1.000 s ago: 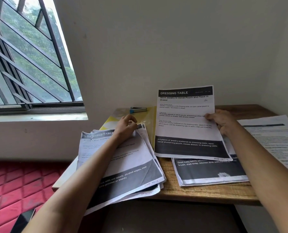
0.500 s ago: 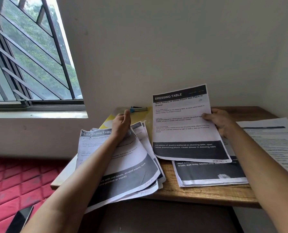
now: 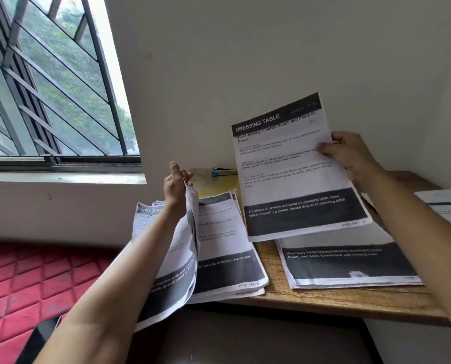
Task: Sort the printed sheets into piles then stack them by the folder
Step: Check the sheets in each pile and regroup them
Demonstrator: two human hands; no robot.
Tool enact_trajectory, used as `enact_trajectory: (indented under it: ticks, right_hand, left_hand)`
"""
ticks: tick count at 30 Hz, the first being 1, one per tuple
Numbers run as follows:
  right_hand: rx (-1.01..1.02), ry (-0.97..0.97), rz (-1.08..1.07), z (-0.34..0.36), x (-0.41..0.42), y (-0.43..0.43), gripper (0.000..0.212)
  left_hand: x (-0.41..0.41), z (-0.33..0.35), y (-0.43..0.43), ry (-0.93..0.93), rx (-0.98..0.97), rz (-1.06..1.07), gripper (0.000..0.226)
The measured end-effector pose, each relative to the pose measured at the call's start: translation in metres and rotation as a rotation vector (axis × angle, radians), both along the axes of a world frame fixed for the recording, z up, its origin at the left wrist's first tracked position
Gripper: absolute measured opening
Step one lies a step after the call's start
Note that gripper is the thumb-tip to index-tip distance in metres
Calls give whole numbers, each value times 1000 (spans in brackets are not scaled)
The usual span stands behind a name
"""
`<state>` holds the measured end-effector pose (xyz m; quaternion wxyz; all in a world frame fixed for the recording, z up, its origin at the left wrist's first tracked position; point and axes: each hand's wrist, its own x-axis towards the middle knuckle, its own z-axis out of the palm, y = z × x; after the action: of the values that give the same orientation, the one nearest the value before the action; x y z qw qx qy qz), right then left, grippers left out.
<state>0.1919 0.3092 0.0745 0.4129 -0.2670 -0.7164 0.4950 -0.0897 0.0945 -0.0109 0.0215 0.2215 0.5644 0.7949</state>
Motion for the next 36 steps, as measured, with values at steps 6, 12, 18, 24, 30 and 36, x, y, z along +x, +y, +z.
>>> enact_trajectory:
  ticks: [6, 12, 18, 24, 30, 36]
  right_hand:
    - [178, -281, 35, 1, -25, -19, 22]
    - [192, -481, 40, -34, -46, -65, 18]
    - [139, -533, 152, -57, -60, -107, 15]
    - [68, -459, 211, -76, -74, -123, 21]
    - [-103, -408, 244, -80, -72, -127, 55]
    - [-113, -477, 229, -85, -71, -116, 62]
  left_hand:
    - [4, 5, -2, -61, 75, -23, 56]
    - [4, 7, -6, -45, 107, -2, 60]
    - [13, 4, 1, 6, 55, 36, 71]
    - [37, -4, 10, 310, -272, 88, 59]
    - [60, 2, 11, 432, -519, -184, 41]
    - [53, 39, -30, 271, -906, 205, 57]
